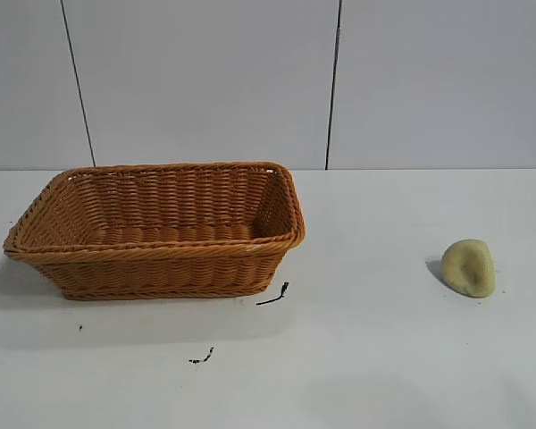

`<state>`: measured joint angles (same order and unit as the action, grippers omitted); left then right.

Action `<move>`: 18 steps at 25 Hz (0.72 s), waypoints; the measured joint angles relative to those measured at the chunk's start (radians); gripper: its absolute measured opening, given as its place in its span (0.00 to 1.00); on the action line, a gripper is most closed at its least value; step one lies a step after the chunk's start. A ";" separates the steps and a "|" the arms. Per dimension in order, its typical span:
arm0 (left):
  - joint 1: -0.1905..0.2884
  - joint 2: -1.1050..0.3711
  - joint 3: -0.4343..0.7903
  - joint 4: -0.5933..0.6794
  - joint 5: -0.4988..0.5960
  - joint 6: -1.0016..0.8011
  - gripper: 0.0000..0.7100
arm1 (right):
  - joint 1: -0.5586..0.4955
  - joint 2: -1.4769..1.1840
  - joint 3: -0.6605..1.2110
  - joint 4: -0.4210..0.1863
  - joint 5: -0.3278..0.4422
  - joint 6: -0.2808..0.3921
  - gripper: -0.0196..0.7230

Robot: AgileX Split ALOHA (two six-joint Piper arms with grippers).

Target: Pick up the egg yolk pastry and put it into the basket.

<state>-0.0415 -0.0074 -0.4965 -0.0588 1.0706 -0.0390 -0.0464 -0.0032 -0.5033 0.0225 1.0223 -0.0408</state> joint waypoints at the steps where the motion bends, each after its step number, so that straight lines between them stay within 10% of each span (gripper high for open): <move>1: 0.000 0.000 0.000 0.000 0.000 0.000 0.98 | 0.000 0.000 0.000 0.000 0.000 0.000 0.87; 18: 0.000 0.000 0.000 0.000 0.000 0.000 0.98 | 0.000 0.327 -0.116 -0.002 -0.006 -0.008 0.95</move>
<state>-0.0415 -0.0074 -0.4965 -0.0588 1.0706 -0.0390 -0.0464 0.3240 -0.6191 0.0207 1.0165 -0.0490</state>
